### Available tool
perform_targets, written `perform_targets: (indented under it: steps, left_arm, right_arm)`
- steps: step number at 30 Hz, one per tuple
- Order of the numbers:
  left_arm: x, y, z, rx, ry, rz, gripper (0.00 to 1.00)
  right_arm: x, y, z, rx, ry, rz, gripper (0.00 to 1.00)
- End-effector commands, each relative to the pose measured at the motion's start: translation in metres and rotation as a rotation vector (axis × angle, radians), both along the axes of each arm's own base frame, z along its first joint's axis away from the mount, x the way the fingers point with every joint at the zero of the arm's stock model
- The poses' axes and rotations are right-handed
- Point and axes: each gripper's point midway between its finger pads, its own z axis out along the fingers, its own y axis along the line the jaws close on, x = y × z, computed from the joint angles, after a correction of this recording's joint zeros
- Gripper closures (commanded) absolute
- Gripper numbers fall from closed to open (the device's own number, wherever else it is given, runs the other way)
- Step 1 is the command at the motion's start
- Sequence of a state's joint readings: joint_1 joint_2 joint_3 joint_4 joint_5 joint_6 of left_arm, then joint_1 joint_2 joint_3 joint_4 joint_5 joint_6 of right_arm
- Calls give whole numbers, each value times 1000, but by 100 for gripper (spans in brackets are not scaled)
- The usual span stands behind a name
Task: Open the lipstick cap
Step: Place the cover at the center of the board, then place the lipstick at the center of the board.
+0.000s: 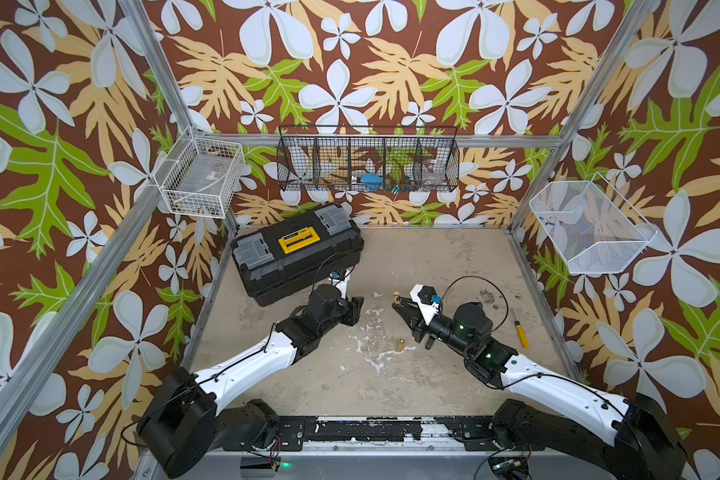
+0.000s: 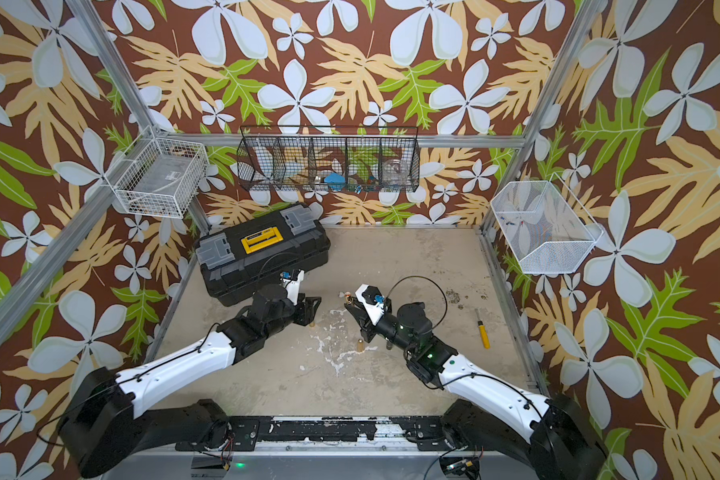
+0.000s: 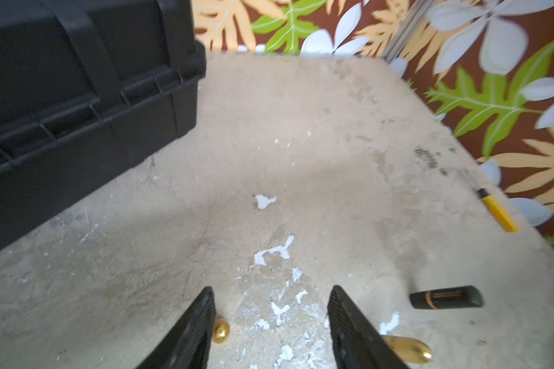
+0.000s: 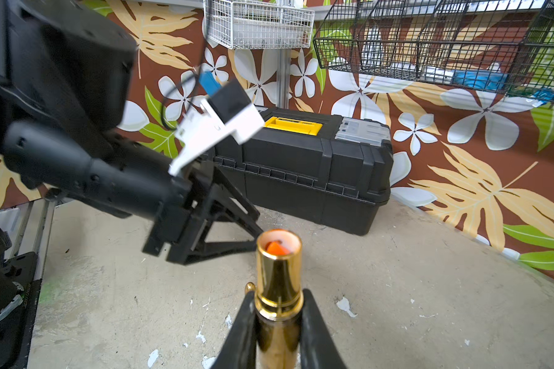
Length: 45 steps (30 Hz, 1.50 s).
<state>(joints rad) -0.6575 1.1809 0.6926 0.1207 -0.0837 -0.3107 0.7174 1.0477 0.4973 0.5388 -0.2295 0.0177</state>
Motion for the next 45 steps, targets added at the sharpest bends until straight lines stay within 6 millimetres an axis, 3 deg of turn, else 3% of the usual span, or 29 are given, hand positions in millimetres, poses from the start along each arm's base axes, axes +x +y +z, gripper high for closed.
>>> perform_targets:
  steps: [1,6,8,12,16,39,45]
  left_arm:
    - [-17,-15,41,-88,-125,-141,41]
    - [-72,-42,99,-227,-359,-485,41]
    - [-88,-47,111,-254,-408,-574,41]
    - [-108,-56,113,-243,-454,-715,41]
    - [-116,-58,108,-225,-498,-769,44]
    - [-99,-73,93,-234,-414,-752,47]
    - [-99,-74,88,-231,-400,-763,55]
  right_arm:
    - [0,1,9,27,-36,7,83]
    - [-4,5,4,-11,-63,41,83]
    - [-6,6,2,-33,-88,57,82]
    - [-12,9,4,-47,-133,96,82]
    - [-18,13,6,-31,-145,142,82]
    - [-50,30,6,-18,-177,314,82]
    - [-52,36,5,-17,-151,339,82]
